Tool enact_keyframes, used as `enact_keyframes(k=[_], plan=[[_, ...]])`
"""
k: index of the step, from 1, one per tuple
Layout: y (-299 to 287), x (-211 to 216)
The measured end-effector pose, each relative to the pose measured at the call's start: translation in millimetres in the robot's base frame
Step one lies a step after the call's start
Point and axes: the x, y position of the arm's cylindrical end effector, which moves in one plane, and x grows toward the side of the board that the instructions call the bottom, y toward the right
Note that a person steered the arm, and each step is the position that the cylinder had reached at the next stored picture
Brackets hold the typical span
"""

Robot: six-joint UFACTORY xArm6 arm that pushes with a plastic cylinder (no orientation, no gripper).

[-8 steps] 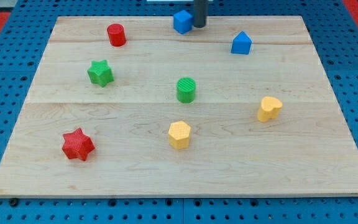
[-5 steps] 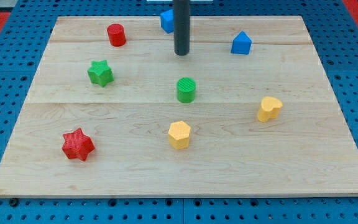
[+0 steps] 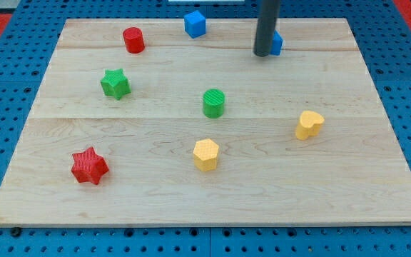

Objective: Push the blue triangle to the bottom of the blue cube

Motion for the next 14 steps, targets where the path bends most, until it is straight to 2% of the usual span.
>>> enact_keyframes(k=[2,4,5,6,9,13,14], plan=[[3,1],[66,17],[70,-8],[24,-28],[-41,-63],[-44,-63],[-62,-45]])
